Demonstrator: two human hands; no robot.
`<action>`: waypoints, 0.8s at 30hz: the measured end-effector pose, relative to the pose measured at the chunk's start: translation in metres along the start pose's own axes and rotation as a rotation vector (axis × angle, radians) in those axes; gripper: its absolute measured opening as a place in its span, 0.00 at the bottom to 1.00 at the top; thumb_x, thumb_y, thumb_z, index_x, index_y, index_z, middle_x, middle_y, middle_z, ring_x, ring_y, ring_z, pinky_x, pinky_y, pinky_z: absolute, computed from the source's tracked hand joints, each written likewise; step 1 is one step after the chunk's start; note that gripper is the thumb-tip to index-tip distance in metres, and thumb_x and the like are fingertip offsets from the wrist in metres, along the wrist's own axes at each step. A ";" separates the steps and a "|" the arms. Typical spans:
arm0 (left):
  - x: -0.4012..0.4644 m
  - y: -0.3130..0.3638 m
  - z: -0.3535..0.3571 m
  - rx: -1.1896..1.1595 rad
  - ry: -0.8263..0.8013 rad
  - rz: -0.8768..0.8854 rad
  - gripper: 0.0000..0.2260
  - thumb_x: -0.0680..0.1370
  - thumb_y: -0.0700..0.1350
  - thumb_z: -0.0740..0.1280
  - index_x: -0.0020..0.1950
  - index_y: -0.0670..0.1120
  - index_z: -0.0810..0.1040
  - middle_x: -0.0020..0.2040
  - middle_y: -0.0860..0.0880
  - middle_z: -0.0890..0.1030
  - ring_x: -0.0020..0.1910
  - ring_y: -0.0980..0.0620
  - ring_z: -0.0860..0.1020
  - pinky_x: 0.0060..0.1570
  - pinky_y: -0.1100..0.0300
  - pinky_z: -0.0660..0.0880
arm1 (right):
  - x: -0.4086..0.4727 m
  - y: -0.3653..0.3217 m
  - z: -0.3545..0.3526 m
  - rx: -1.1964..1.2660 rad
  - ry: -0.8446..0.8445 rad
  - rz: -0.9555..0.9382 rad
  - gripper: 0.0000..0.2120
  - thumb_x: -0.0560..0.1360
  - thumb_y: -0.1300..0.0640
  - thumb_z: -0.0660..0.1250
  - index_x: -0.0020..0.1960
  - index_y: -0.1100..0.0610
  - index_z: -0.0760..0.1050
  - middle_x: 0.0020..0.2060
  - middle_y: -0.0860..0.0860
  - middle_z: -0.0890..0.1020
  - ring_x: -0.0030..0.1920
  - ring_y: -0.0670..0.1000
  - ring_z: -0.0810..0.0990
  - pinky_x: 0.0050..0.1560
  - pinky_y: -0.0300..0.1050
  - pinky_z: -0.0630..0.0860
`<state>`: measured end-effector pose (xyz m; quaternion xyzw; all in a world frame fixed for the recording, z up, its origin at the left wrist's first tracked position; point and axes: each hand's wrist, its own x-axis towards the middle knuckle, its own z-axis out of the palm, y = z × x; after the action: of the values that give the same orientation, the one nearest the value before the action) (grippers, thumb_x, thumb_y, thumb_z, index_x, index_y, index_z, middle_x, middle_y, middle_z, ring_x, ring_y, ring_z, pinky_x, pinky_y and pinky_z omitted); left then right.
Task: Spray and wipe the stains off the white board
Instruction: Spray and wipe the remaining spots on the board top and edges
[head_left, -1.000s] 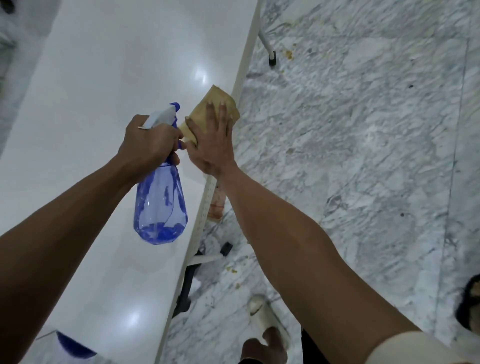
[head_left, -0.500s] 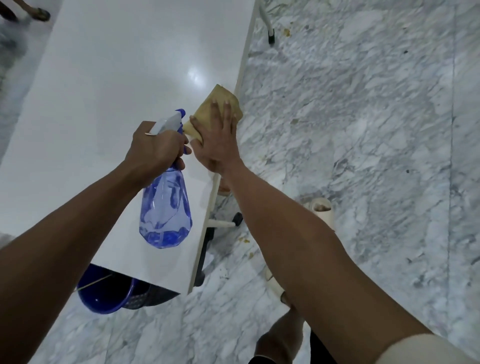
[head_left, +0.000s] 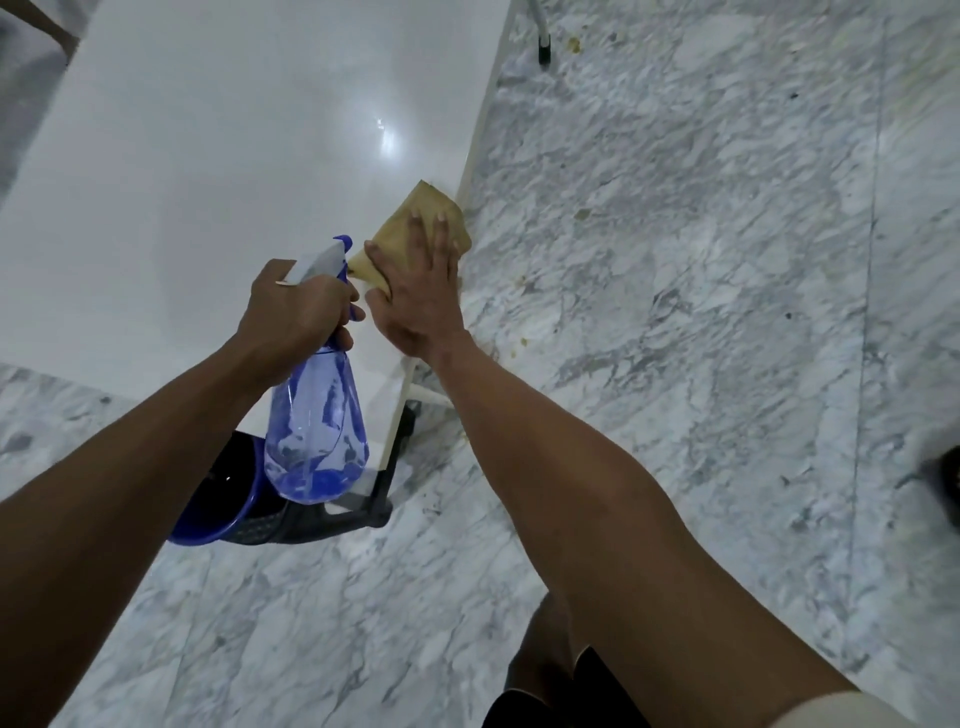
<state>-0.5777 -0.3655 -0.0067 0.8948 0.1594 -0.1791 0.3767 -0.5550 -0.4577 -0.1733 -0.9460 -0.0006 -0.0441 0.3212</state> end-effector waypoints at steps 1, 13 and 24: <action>-0.003 -0.002 0.000 -0.001 0.002 -0.005 0.11 0.71 0.32 0.61 0.50 0.35 0.79 0.43 0.39 0.84 0.24 0.50 0.77 0.35 0.56 0.79 | -0.004 -0.002 0.001 -0.004 -0.007 0.002 0.28 0.76 0.44 0.58 0.75 0.46 0.67 0.80 0.61 0.51 0.78 0.67 0.40 0.75 0.68 0.46; -0.113 -0.070 0.005 -0.072 0.058 0.009 0.07 0.70 0.30 0.58 0.37 0.34 0.75 0.21 0.50 0.75 0.18 0.55 0.73 0.23 0.63 0.73 | -0.126 -0.048 0.034 0.051 -0.051 -0.067 0.27 0.75 0.42 0.64 0.74 0.45 0.69 0.80 0.59 0.50 0.78 0.65 0.36 0.75 0.67 0.42; -0.164 -0.118 -0.018 -0.075 0.114 -0.009 0.08 0.72 0.32 0.60 0.46 0.33 0.78 0.33 0.42 0.79 0.19 0.55 0.76 0.24 0.65 0.75 | -0.188 -0.081 0.029 0.268 -0.062 -0.033 0.22 0.77 0.52 0.61 0.70 0.54 0.75 0.78 0.64 0.56 0.78 0.66 0.41 0.76 0.66 0.42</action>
<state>-0.7689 -0.2982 0.0046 0.8881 0.1911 -0.1237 0.3993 -0.7425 -0.3711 -0.1629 -0.8953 -0.0321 -0.0194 0.4439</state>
